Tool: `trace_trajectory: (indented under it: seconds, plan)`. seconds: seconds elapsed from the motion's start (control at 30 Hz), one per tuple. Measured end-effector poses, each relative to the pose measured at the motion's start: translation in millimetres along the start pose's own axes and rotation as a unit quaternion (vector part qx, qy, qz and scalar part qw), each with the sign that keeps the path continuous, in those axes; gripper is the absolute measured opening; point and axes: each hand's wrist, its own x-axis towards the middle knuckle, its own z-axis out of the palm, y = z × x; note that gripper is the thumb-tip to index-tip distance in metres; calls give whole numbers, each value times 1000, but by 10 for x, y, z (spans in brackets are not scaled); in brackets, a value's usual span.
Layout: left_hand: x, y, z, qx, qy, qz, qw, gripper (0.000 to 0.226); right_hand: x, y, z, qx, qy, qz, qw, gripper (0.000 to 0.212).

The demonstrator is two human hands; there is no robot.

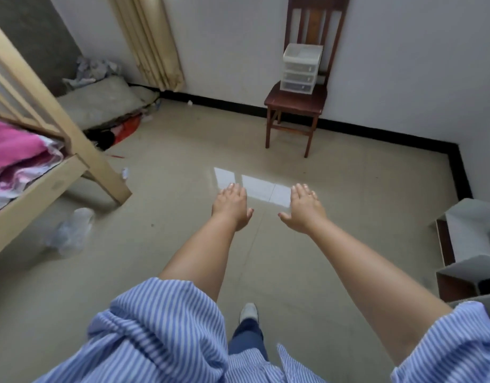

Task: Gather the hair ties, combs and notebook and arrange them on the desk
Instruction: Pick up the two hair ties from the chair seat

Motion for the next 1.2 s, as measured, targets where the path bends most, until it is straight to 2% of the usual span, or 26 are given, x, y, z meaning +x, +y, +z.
trace_trajectory:
  seconds: [0.2,0.37,0.47,0.67,0.77,0.9,1.2]
  plan:
    - [1740,23,-333,13,-28,50,998,63,1491,530,-417,25,-24,79,996,77]
    - [3268,280,-390,21,-72,100,992,61,2843,1090,-532,42,-78,125,988,76]
    - [4173,375,-529,19,-70,99,992,57,3687,1379,-707,57,-90,129,986,75]
    - [6014,459,-1167,2,-58,79,995,53,5435,1956,-1480,79,-88,132,984,73]
    - [6784,417,-1415,-3,-48,75,996,52,6205,2073,-1769,80,-91,130,984,69]
    - [7932,236,-1592,15,-71,69,995,43,7357,2132,-2003,83,-74,119,987,60]
    - [10517,-39,-1954,18,-88,104,991,38,9602,2260,-2328,139,-102,180,969,49]
